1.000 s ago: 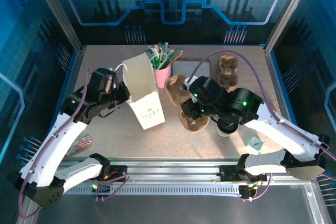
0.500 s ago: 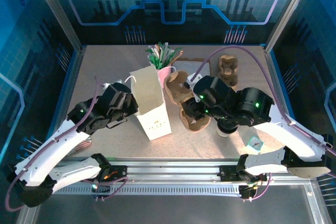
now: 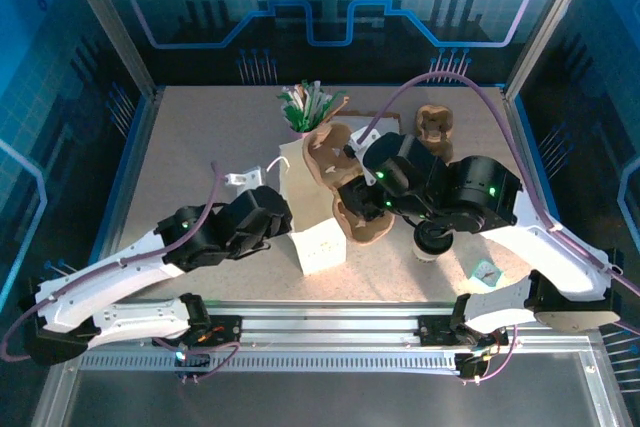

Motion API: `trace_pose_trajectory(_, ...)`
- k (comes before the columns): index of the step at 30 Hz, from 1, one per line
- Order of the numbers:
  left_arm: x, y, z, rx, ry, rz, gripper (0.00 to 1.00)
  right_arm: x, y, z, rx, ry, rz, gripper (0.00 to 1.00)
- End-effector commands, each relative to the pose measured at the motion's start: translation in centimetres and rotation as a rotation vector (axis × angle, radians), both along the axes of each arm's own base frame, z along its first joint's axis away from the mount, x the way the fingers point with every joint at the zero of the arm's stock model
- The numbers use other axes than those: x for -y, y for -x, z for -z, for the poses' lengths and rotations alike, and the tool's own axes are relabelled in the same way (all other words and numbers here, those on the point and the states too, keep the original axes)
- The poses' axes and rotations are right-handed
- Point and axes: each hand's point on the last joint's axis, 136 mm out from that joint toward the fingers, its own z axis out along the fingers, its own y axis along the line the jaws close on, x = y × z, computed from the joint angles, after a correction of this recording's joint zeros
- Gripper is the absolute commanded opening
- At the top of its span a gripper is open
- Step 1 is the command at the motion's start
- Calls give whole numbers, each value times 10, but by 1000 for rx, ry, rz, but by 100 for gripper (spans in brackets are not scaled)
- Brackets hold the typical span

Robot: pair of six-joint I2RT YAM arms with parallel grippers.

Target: Pack the takeout coffee

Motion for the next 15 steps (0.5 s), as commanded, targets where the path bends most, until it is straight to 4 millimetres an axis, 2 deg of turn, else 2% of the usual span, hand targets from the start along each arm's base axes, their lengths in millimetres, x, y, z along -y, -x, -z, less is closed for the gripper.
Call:
trace_pose_trajectory(1,3,-6,-6,41,42,-60,7,-2,4,-6,0,1,-13,31)
trace_pose_trajectory(5,9,-6,-3,36,68,-59,20,-4,2,-8,5,5,-13,31)
trace_pose_trajectory(8,14,-6,-6,44,90,-50,42,-6,0,-10,9,12,-14,31)
trace_pose_trajectory(13,20,-5,-26,93,156,-32,64,-11,-3,-11,11,24,-12,31)
trace_pose_trajectory(15,18,-5,-36,115,180,-26,69,-11,-4,-11,15,26,-8,31)
